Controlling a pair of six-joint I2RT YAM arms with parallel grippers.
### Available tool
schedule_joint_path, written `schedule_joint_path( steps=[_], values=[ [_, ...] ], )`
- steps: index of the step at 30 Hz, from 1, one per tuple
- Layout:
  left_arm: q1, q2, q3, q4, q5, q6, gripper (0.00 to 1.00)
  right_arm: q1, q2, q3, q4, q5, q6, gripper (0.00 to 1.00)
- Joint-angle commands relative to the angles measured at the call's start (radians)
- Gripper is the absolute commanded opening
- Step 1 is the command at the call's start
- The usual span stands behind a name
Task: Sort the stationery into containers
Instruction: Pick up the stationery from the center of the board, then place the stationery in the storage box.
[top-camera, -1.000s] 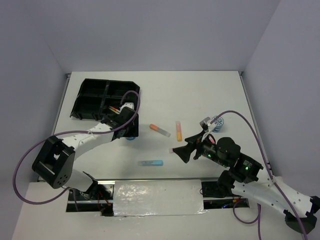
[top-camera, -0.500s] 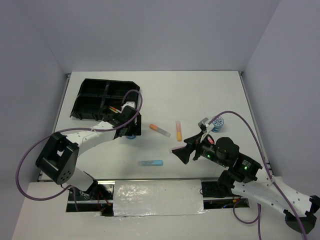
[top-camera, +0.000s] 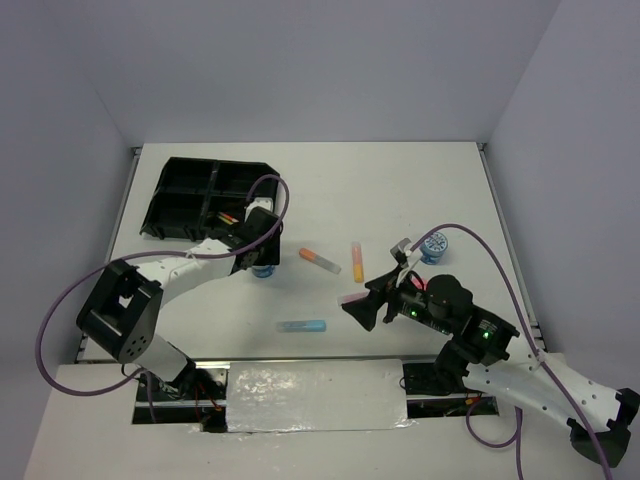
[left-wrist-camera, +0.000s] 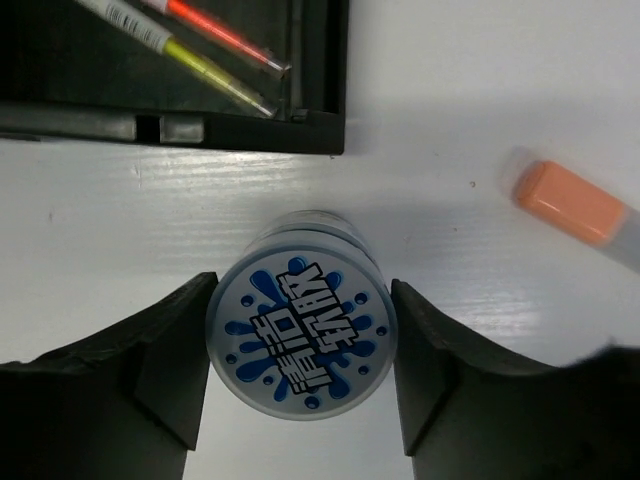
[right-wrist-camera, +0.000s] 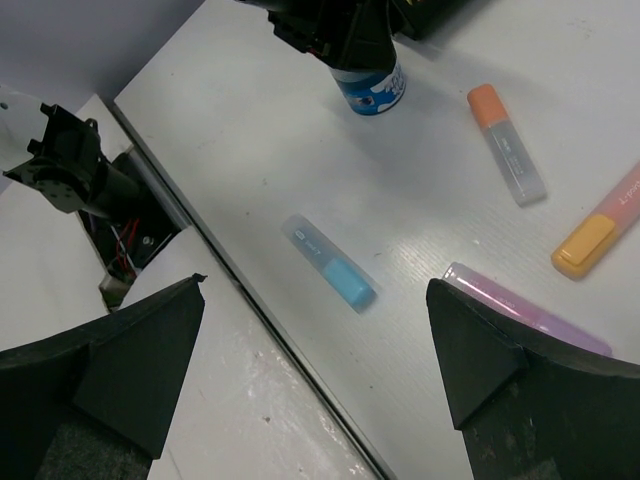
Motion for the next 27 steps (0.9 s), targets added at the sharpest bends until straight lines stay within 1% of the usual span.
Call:
schedule_joint_path(
  steps=[1, 2, 3, 4, 5, 6, 9, 12, 15, 17, 18, 20, 22, 23, 24, 26, 27],
  values=[
    [-0.005, 0.012, 0.028, 0.031, 0.001, 0.017, 0.62, 0.003, 0.003, -0.007, 0.061, -0.010, -0.017, 1.00],
    [-0.005, 0.010, 0.028, 0.030, 0.000, 0.011, 0.53, 0.001, 0.003, -0.009, 0.061, -0.012, -0.019, 1.00],
    [-0.005, 0.010, 0.030, 0.024, 0.001, 0.008, 0.33, 0.003, 0.000, -0.009, 0.061, -0.012, -0.019, 1.00],
    [-0.007, 0.006, 0.033, 0.018, 0.006, 0.007, 0.27, 0.003, -0.001, -0.009, 0.060, -0.012, -0.020, 1.00],
    [-0.008, 0.001, 0.033, -0.004, 0.001, -0.006, 0.24, 0.003, -0.001, -0.009, 0.058, -0.010, -0.022, 1.00],
    [-0.013, -0.014, 0.033, -0.015, 0.000, -0.010, 0.11, 0.003, -0.006, -0.010, 0.058, -0.010, -0.022, 1.00],
    [-0.033, -0.071, 0.039, -0.059, 0.020, -0.021, 0.00, 0.001, -0.009, -0.013, 0.060, -0.007, -0.026, 1.00],
    [-0.057, -0.132, 0.066, -0.110, 0.047, -0.026, 0.00, 0.000, -0.006, -0.012, 0.061, -0.007, -0.030, 1.00],
    [-0.065, -0.226, 0.147, -0.156, 0.072, -0.027, 0.00, 0.001, -0.007, -0.013, 0.074, -0.010, -0.031, 1.00],
    [-0.065, -0.250, 0.195, -0.174, 0.047, -0.042, 0.00, 0.003, -0.012, -0.013, 0.077, -0.018, -0.028, 1.00],
    [-0.063, -0.255, 0.251, -0.191, -0.015, -0.052, 0.00, 0.003, -0.024, -0.015, 0.083, -0.021, -0.025, 1.00],
    [-0.054, -0.240, 0.310, -0.220, -0.066, -0.064, 0.00, 0.003, -0.038, -0.021, 0.087, -0.022, -0.022, 1.00],
    [-0.011, -0.188, 0.393, -0.216, -0.100, -0.064, 0.00, 0.001, -0.056, -0.021, 0.083, -0.015, -0.017, 1.00],
    [0.015, -0.168, 0.419, -0.203, -0.091, -0.061, 0.00, 0.001, -0.064, -0.021, 0.078, -0.015, -0.017, 1.00],
    [0.079, -0.113, 0.469, -0.193, -0.048, -0.064, 0.00, 0.003, -0.069, -0.021, 0.069, -0.015, -0.016, 1.00],
    [0.148, -0.048, 0.529, -0.167, 0.006, -0.064, 0.00, 0.001, -0.084, -0.023, 0.060, -0.018, -0.013, 1.00],
    [0.195, 0.026, 0.609, -0.170, 0.003, -0.064, 0.00, 0.003, -0.090, -0.024, 0.055, -0.019, -0.010, 1.00]
  ],
)
